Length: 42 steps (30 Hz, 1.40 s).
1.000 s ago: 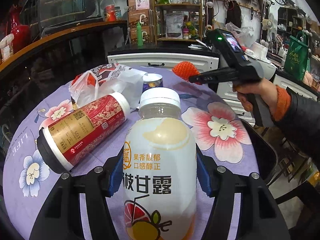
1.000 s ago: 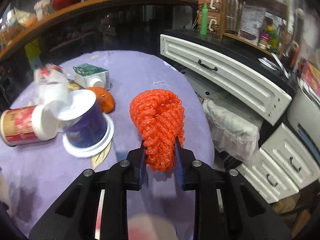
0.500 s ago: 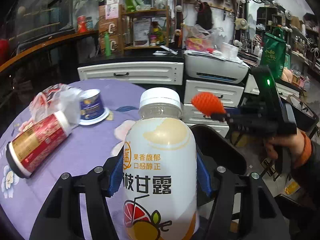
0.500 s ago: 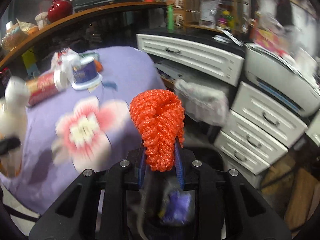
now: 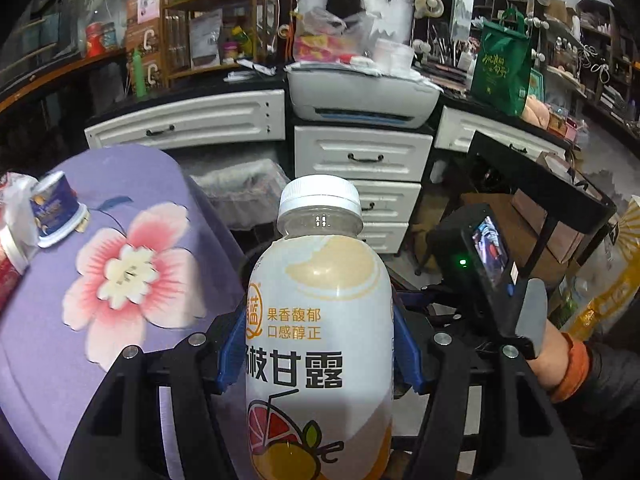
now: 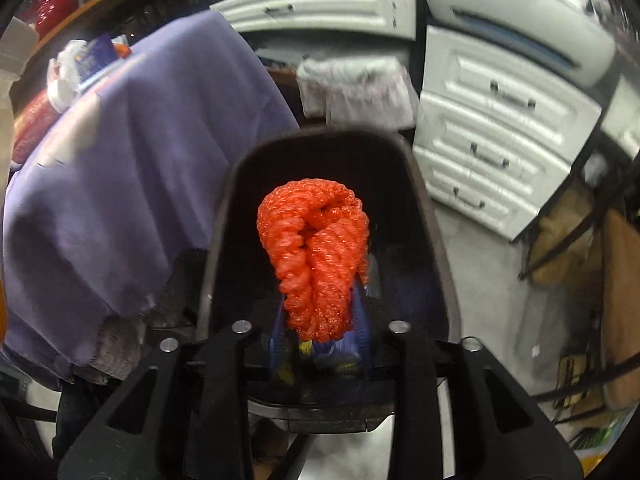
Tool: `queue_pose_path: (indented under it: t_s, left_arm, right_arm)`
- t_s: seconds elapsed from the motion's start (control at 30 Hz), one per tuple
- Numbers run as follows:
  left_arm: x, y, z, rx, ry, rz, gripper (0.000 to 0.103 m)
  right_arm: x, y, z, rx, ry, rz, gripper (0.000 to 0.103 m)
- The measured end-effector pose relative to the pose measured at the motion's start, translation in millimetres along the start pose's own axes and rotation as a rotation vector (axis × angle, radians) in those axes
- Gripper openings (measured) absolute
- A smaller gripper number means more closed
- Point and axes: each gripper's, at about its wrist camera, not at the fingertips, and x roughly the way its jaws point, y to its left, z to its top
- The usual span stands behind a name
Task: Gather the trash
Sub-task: 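Drop the orange net into the bin with the right tool while the left tool carries the bottle over, then open the left tool to release the white bottle into the bin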
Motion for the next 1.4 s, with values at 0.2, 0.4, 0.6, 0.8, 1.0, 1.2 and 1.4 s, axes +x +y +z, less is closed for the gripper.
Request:
queue_pose_path:
  t_s: [0.2, 0.4, 0.6, 0.8, 1.0, 1.2, 1.4]
  left_arm:
    - [28, -7, -12, -0.006, 0.063, 0.018, 0.061]
    - [49, -10, -19, -0.012, 0.102, 0.014, 0.061]
    - [78, -18, -17, -0.002, 0.143, 0.000, 0.061]
    - [115, -29, -17, 0.012, 0.204, 0.007, 0.061]
    - [147, -41, -17, 0.037, 0.255, 0.019, 0.061]
    - [171, -45, -25, 0.040, 0.308, 0.035, 0.061]
    - [177, -46, -29, 0.032, 0.322, 0.031, 0.069]
  right_arm:
    - [4, -16, -11, 0.075, -0.011, 0.000, 0.052]
    - [-19, -33, -16, 0.104, -0.067, -0.056, 0.056]
    - [-45, -53, -17, 0.141, -0.114, -0.117, 0.057]
    - [-68, -73, -21, 0.191, -0.156, -0.142, 0.057]
    - [-76, -80, -24, 0.210, -0.173, -0.133, 0.057]
    - [-79, -79, -24, 0.217, -0.182, -0.124, 0.057]
    - [-78, -82, -25, 0.220, -0.184, -0.130, 0.061]
